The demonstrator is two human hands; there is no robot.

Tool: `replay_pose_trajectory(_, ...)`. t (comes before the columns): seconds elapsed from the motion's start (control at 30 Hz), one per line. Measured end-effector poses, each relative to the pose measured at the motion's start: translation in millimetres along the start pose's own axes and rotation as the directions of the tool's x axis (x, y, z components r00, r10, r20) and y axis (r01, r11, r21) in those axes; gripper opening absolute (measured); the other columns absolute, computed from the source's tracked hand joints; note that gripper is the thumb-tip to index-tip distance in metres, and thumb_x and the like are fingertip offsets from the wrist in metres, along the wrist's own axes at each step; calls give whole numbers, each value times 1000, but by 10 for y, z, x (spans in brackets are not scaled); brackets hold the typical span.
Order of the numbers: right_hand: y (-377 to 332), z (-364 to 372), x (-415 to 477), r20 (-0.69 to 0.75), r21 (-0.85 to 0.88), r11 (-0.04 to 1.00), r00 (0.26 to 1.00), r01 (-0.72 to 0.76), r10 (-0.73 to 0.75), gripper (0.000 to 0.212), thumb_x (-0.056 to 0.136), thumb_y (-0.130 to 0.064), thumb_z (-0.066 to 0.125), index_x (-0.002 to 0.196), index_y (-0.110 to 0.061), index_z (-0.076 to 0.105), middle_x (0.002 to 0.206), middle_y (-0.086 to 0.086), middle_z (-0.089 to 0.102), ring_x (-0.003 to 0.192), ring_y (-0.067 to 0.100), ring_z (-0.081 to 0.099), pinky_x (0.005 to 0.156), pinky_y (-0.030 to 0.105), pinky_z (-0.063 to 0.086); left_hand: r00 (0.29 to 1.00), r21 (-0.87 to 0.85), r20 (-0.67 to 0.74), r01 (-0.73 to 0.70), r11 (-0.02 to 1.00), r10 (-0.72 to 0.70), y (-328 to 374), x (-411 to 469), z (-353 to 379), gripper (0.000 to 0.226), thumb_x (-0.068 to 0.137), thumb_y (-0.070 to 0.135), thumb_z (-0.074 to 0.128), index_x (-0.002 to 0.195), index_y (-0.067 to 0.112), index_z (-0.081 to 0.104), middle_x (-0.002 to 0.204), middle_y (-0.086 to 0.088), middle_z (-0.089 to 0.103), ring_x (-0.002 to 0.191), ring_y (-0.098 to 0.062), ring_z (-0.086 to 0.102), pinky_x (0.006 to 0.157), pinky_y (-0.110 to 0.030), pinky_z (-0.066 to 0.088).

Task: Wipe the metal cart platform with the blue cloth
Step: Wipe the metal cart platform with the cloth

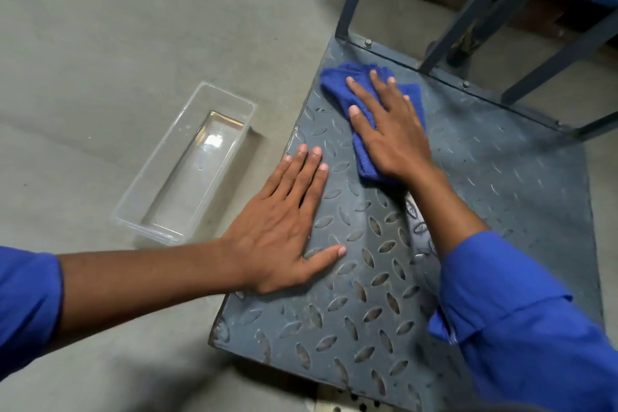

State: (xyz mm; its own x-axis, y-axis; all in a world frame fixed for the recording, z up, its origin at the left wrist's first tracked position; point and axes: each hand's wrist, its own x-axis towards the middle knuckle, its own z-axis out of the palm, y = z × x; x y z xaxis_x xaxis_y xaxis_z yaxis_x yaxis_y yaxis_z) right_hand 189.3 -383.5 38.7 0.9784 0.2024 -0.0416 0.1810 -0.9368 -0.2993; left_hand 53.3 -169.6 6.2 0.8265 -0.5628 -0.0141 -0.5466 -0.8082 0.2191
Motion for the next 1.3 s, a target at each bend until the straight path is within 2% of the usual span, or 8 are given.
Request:
replay_pose_trajectory(0.23,284,-66,159,-87,-5,981,977,-194,193,54,114,-52,34,167,-45,30,181,-4,13,168,25,5,136,47,3,999,-12,-18,45,999,-45,17,182,-6,114,99,86,11,167,-1,-18,174,-24,-27,163,-33,-30,136,-51,-5)
replay_pose_trajectory(0.43,-387,70,608,72,-38,997,995,71,-68,54,114,-51,34,167,-48,26,181,-4,10,168,26,0,136,50,1,996,-4,20,86,996,-86,55,336,-47,114,98,85,9,166,-2,-18,173,-27,-28,162,-35,-31,135,-51,-7)
replay_pose_trajectory(0.57,-324,36,529,86,20,992,988,126,-127,54,114,-51,37,167,-47,29,181,-5,12,168,25,2,136,49,3,997,-2,8,83,997,-83,31,336,-32,114,99,85,11,167,-2,-17,174,-26,-26,163,-34,-29,135,-50,-8)
replay_pose_trajectory(0.87,694,-173,-264,-93,0,971,967,-240,239,55,112,-55,40,166,-47,32,180,-4,17,168,28,8,136,52,10,996,13,19,85,996,-85,14,336,-21,113,98,86,7,166,0,-20,173,-23,-31,162,-32,-32,135,-49,-11)
replay_pose_trajectory(0.93,506,-122,-143,-74,-21,970,968,-241,238,55,113,-55,38,166,-47,31,181,-3,14,168,28,5,136,52,7,996,16,12,88,996,-88,21,335,-27,113,98,86,7,167,0,-18,174,-23,-29,163,-32,-30,135,-49,-9)
replay_pose_trajectory(1.07,-66,1,117,19,-51,997,998,-59,60,56,113,-55,34,168,-48,24,182,-3,8,168,27,1,136,51,3,995,16,1,102,995,-102,41,323,-36,113,96,85,1,168,-1,-15,176,-24,-24,164,-32,-26,136,-49,-8)
replay_pose_trajectory(1.17,-66,-31,29,43,-32,999,999,7,-5,57,113,-56,36,168,-47,24,181,-4,10,168,26,2,136,50,3,994,22,2,107,994,-107,49,306,-34,112,95,84,-2,168,0,-16,176,-23,-23,164,-32,-25,136,-46,-11)
replay_pose_trajectory(1.3,544,-128,-426,-62,-14,989,987,-147,146,56,112,-58,38,166,-50,29,181,-6,13,168,26,6,136,50,6,995,31,-10,97,995,-97,45,283,-11,109,97,82,-2,167,0,-16,176,-23,-22,164,-32,-26,135,-45,-14)
